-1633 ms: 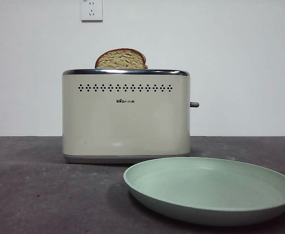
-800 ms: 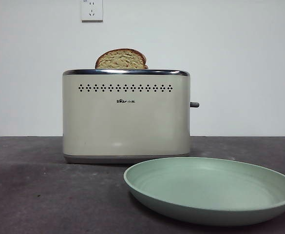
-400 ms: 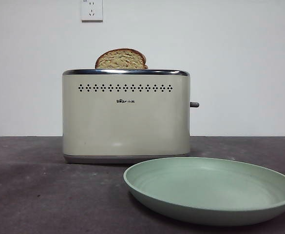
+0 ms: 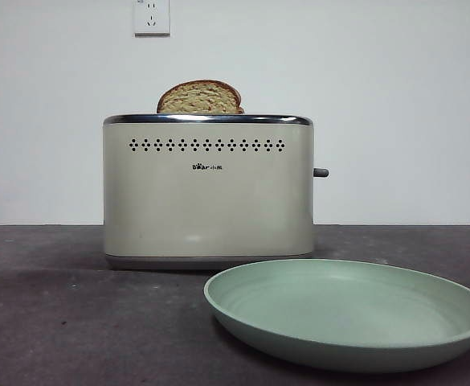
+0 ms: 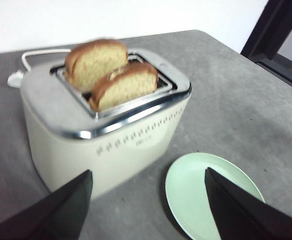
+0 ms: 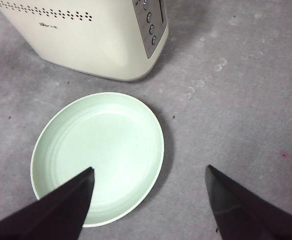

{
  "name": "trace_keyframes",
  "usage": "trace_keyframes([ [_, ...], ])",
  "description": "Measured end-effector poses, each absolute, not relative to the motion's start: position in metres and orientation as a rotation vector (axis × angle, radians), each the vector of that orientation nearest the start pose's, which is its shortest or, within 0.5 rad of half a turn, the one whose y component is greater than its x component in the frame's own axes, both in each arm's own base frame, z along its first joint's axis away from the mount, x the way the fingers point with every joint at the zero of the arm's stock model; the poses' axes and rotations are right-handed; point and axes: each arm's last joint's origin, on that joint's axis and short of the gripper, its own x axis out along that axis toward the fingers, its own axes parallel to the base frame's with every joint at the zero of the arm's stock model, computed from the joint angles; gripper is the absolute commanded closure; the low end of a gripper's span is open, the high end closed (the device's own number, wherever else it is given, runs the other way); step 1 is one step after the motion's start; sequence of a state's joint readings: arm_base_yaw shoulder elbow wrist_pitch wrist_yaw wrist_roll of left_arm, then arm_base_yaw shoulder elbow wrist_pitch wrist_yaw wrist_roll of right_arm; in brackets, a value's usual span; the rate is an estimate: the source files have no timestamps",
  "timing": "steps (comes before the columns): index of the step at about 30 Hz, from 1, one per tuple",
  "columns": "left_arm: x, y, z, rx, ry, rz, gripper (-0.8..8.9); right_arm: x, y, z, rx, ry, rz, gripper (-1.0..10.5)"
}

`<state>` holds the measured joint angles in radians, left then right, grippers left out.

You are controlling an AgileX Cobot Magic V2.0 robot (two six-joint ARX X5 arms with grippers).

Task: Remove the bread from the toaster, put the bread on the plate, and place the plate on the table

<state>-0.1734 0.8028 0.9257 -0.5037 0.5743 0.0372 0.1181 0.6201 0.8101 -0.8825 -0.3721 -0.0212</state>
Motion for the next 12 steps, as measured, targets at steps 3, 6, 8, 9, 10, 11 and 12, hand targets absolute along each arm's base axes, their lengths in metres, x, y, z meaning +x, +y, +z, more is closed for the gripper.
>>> trace_keyframes([
  [3, 0.174, -0.052, 0.356, -0.009, 0.378, -0.772, 4.42, 0.105, 0.023, 0.302, 0.069, 0.689, 0.478, 5.9],
  [6, 0.197, -0.062, 0.362, 0.040, 0.394, -0.790, 4.42, 0.105, 0.023, 0.302, 0.069, 0.690, 0.477, 5.9],
  [8, 0.212, -0.070, 0.369, 0.072, 0.393, -0.802, 4.42, 0.105, 0.023, 0.301, 0.069, 0.692, 0.477, 5.9],
  [9, 0.220, -0.075, 0.372, 0.087, 0.391, -0.809, 4.42, 0.105, 0.023, 0.301, 0.069, 0.694, 0.477, 5.9],
  [10, 0.227, -0.078, 0.375, 0.102, 0.388, -0.815, 4.42, 0.105, 0.023, 0.301, 0.069, 0.694, 0.477, 5.9],
  [11, 0.235, -0.083, 0.377, 0.116, 0.386, -0.824, 4.42, 0.105, 0.023, 0.301, 0.070, 0.695, 0.477, 5.9],
  [12, 0.244, -0.088, 0.379, 0.132, 0.384, -0.834, 4.42, 0.105, 0.023, 0.301, 0.070, 0.698, 0.477, 5.9],
])
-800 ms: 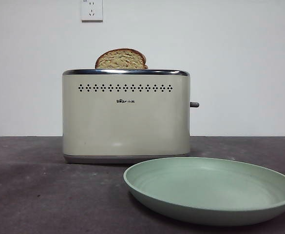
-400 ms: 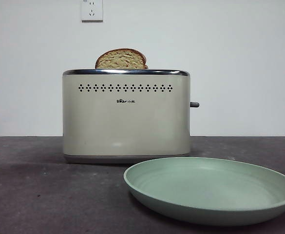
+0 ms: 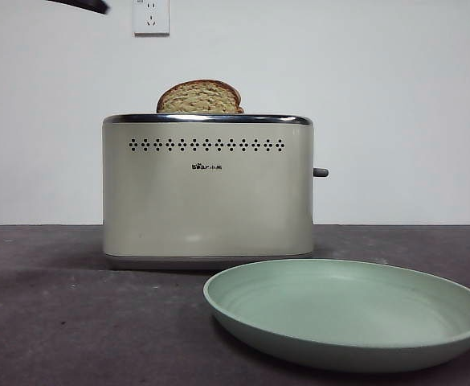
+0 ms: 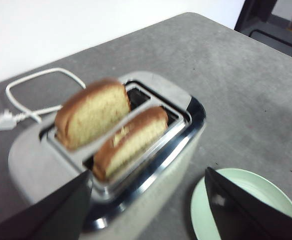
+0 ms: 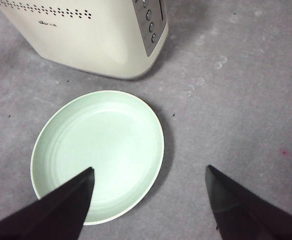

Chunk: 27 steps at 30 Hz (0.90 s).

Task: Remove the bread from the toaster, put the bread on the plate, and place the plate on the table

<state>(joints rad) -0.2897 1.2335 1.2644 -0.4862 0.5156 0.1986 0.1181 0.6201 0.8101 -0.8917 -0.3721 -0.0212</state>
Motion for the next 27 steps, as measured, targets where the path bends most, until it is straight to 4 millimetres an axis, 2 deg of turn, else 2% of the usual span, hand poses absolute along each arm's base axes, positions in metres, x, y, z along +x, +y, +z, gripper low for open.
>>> trace_keyframes([
  [6, 0.285, -0.113, 0.378, 0.197, 0.398, -0.868, 4.42, 0.104, 0.023, 0.300, 0.072, 0.711, 0.476, 5.9],
  [12, 0.313, -0.135, 0.361, 0.260, 0.436, -0.895, 4.42, 0.104, 0.023, 0.300, 0.072, 0.711, 0.476, 5.9],
  [17, 0.322, -0.149, 0.343, 0.338, 0.469, -0.892, 4.42, 0.104, 0.023, 0.300, 0.071, 0.711, 0.476, 5.9],
  [27, 0.330, -0.162, 0.328, 0.424, 0.474, -0.892, 4.48, 0.104, 0.023, 0.300, 0.071, 0.715, 0.474, 5.9],
])
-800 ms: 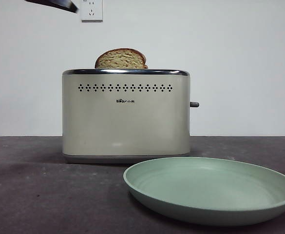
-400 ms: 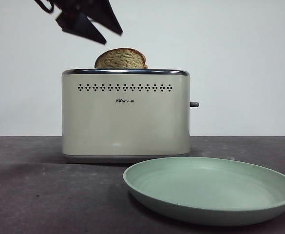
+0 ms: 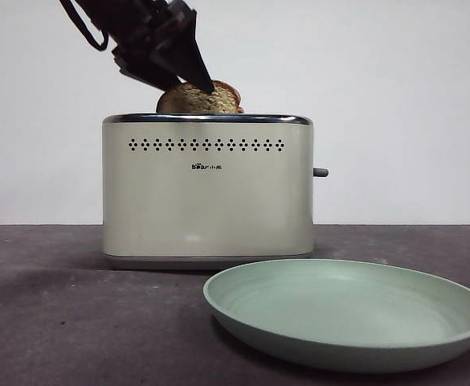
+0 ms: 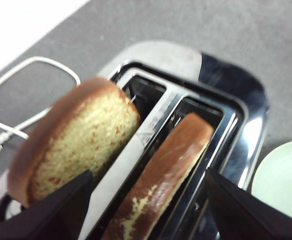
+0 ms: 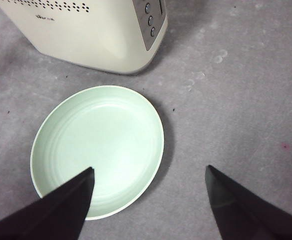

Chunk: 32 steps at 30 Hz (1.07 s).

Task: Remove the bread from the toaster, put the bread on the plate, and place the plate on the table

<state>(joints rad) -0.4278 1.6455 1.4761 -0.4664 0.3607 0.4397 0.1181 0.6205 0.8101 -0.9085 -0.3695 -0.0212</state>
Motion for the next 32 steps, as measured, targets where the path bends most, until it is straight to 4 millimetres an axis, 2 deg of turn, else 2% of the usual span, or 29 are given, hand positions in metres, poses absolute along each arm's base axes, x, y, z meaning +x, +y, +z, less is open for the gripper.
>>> trace_keyframes([
  [5, 0.332, -0.163, 0.325, 0.426, 0.481, -0.891, 5.09, 0.104, 0.023, 0.300, 0.071, 0.715, 0.473, 5.9],
  [10, 0.332, -0.163, 0.325, 0.432, 0.478, -0.892, 6.78, 0.104, 0.023, 0.300, 0.071, 0.715, 0.473, 5.9],
  [18, 0.332, -0.162, 0.325, 0.432, 0.485, -0.893, 8.11, 0.104, 0.023, 0.300, 0.070, 0.715, 0.471, 5.9],
  [25, 0.331, -0.162, 0.330, 0.432, 0.489, -0.894, 8.11, 0.104, 0.023, 0.300, 0.070, 0.715, 0.471, 5.9],
  [32, 0.331, -0.163, 0.355, 0.422, 0.444, -0.884, 8.11, 0.104, 0.023, 0.300, 0.070, 0.715, 0.471, 5.9],
])
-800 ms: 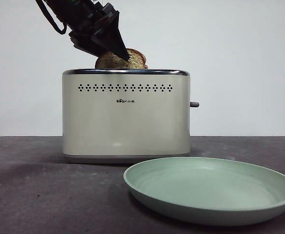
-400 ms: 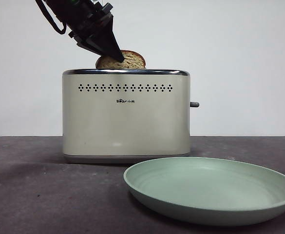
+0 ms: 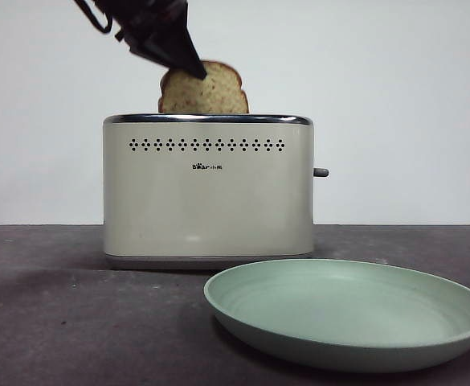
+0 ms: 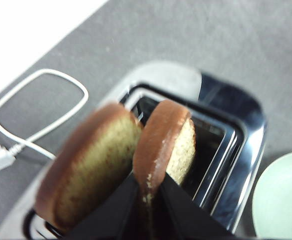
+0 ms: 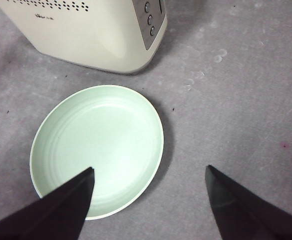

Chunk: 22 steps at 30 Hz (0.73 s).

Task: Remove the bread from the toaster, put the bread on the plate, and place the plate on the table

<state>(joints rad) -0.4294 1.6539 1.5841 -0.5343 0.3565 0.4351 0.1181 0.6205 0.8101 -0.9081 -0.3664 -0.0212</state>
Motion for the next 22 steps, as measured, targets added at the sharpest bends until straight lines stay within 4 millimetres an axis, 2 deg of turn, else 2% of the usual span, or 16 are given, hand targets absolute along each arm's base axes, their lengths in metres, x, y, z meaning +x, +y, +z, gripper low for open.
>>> trace_keyframes([
  [5, 0.323, -0.159, 0.384, 0.418, 0.424, -0.880, 8.11, 0.104, 0.023, 0.300, 0.070, 0.715, 0.471, 5.9],
  [11, 0.295, -0.146, 0.431, 0.390, 0.352, -0.858, 8.10, 0.107, 0.023, 0.299, 0.072, 0.723, 0.471, 5.9],
  [16, 0.256, -0.128, 0.464, 0.341, 0.304, -0.840, 8.10, 0.118, 0.024, 0.296, 0.076, 0.746, 0.469, 5.9],
  [22, 0.206, -0.106, 0.488, 0.323, 0.280, -0.834, 8.09, 0.135, 0.026, 0.291, 0.081, 0.781, 0.467, 5.9],
])
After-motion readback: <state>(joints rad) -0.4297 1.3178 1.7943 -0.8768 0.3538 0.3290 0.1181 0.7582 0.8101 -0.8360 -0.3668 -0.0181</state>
